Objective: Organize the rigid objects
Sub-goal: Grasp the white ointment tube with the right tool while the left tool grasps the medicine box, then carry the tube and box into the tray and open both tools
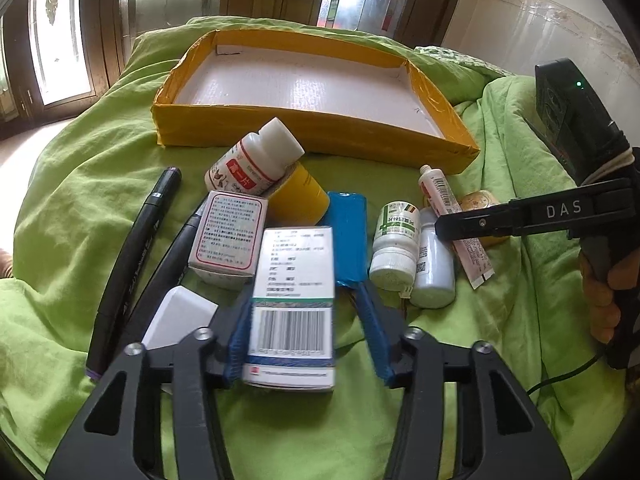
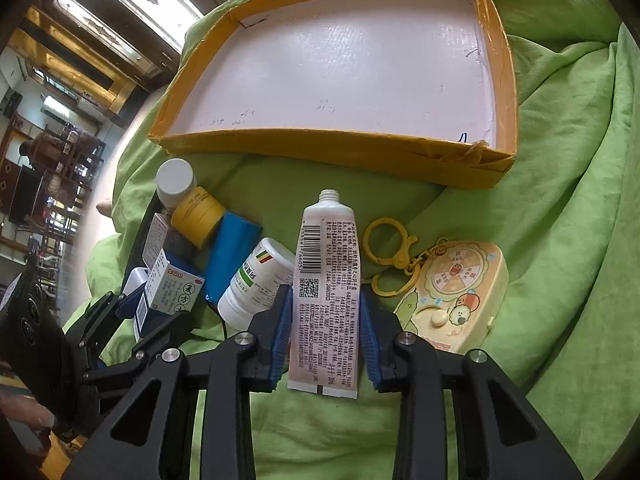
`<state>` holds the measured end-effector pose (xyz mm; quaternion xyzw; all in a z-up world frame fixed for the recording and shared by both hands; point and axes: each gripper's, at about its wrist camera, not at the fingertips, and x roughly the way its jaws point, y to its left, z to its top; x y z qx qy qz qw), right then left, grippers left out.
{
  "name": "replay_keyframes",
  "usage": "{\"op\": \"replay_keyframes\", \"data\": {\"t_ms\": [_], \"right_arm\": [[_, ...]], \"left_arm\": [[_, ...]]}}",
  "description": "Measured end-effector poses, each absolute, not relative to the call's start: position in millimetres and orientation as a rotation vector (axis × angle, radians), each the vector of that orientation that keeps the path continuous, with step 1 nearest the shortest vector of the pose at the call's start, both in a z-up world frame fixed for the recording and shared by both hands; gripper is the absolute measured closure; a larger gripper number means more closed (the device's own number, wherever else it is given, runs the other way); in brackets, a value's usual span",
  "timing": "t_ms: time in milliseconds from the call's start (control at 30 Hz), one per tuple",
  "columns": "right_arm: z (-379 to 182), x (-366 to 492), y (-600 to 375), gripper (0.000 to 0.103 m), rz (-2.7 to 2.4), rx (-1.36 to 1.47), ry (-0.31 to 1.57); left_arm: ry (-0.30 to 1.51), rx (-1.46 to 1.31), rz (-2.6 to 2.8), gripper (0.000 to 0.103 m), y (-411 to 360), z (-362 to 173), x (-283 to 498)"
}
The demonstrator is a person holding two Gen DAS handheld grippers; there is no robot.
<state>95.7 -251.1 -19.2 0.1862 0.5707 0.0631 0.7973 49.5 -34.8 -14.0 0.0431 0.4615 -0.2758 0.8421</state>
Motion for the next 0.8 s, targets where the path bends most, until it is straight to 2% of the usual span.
{"op": "replay_keyframes", "data": {"t_ms": [467,800], "right_arm": [[-1,82,-269,0.075,0.124,0.486,1.127],[28,93,-277,0.075,0.084,0.515,1.048]], "left_arm": [[0.937,0.011,-0.583,0.071,-23,16,51],[0.909,0.005,-0.609,0.071,-45,47,79]]}}
